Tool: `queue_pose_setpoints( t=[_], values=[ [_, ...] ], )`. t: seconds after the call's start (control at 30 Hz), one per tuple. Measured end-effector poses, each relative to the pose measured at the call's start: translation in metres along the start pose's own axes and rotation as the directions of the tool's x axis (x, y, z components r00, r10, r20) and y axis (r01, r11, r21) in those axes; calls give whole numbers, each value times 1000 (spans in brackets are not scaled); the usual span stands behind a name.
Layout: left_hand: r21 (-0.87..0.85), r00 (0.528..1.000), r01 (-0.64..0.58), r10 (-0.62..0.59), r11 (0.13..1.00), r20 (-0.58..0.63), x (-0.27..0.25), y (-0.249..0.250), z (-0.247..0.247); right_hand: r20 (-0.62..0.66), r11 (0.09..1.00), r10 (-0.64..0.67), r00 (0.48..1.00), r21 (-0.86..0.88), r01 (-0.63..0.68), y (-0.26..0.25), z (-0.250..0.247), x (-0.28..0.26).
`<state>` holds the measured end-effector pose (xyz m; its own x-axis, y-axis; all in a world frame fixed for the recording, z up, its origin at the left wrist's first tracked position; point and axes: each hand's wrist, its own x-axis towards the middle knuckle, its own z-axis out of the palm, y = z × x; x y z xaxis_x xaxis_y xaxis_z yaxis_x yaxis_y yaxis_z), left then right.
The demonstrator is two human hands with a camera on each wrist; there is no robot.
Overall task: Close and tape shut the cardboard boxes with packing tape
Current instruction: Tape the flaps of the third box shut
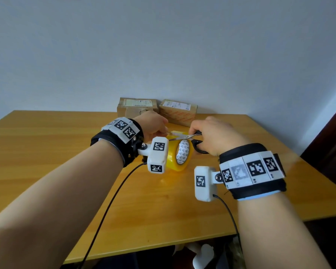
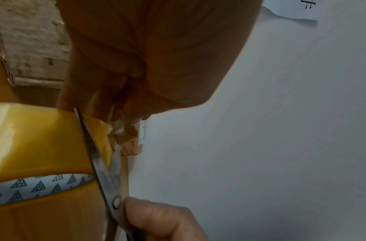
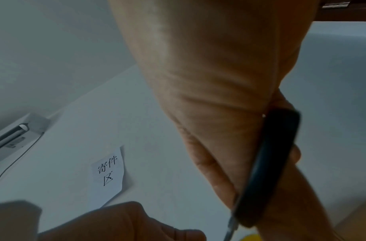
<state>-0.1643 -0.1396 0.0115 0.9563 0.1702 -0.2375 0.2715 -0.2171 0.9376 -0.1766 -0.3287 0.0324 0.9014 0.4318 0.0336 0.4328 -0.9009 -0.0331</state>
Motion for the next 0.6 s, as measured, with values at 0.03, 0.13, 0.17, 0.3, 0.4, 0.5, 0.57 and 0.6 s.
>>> queue_pose_setpoints(
  t=[0.03, 0.13, 0.17, 0.3, 0.4, 0.5, 0.57, 0.6],
  values=[
    [1, 1000, 0, 0, 1000, -3, 0, 0, 0, -5, 1000, -3, 1000, -11, 3, -1, 2, 2],
    [29, 1000, 13, -13, 999, 0, 2, 0, -2, -8, 999, -6, 1000, -34, 6, -3, 4, 5],
    [46, 1000, 11, -11, 999, 12, 2, -1, -2, -10, 1000, -8, 1000, -29, 8, -3, 5, 6],
    [100, 999, 22, -25, 995, 33, 5, -4, -6, -24, 1000, -7, 1000, 11, 7, -2, 5, 10],
    [114, 997, 2, -10, 993, 70, 9, -6, -7, 10, 1000, 27, 1000, 11, -27, -6, 4, 17],
    [-46, 993, 71, -66, 996, 97, 14, -10, -14, -10, 1000, 26, 1000, 8, -26, -10, 8, 21],
    [-181, 984, 138, -115, 974, 134, 16, -13, -21, -31, 1000, 17, 999, 19, -17, -11, 12, 21],
    [-238, 980, 165, -131, 957, 152, 16, -13, -24, -27, 999, 23, 999, 31, -22, -10, 14, 21]
  ],
)
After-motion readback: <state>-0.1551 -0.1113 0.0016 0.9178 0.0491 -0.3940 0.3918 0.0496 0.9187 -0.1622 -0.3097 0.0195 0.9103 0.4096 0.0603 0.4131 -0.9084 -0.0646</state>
